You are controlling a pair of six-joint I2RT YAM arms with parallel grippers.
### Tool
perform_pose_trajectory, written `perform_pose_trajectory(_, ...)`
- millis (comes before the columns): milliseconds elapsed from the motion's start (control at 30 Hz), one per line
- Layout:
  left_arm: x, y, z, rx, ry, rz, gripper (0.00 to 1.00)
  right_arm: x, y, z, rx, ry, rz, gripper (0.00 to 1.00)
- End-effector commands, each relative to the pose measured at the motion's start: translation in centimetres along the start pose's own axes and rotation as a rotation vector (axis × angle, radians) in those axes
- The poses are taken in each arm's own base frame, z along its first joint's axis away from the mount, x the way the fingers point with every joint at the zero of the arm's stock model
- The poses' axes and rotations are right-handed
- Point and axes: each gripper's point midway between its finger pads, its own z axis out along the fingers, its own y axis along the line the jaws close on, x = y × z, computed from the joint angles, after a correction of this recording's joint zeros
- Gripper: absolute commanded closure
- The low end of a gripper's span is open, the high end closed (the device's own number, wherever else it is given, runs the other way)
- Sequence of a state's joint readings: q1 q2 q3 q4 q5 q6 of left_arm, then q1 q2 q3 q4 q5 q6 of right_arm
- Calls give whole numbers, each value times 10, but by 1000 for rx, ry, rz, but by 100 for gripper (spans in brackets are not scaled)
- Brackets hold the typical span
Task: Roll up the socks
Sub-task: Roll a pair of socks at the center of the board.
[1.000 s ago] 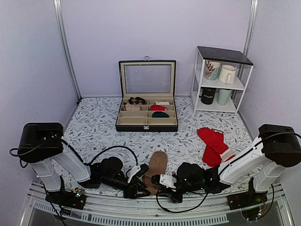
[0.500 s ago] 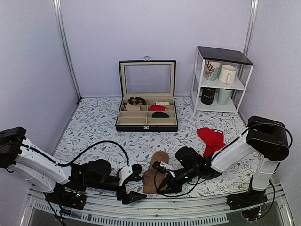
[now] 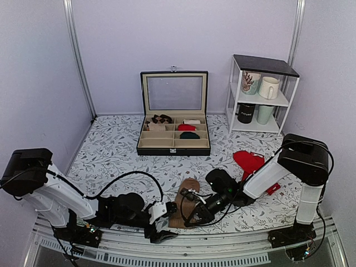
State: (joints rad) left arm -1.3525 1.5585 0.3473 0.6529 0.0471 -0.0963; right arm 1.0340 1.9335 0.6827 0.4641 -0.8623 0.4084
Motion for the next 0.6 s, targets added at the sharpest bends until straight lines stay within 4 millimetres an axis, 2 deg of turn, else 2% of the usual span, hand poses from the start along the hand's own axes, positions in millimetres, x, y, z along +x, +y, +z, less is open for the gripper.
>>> perform_pose_trajectory(0,-20,-8,5,23,-60,56,17,66,-51,3,161,152,239,91)
perform_pose_trajectory(233,-1,-13,26,62,2,28,38,65,-51,3,155,152,238,91)
perform_pose_trajectory(433,10,-8,29,45,24,-10,60,70,-52,1,157,155,242,90)
perform_pose_trajectory(500,11,-7,27,43,26,-18,76,70,-52,2,155,155,243,90)
perform_pose_trajectory(567,12,-7,26,46,29,-24,100,69,-52,3,152,154,247,89)
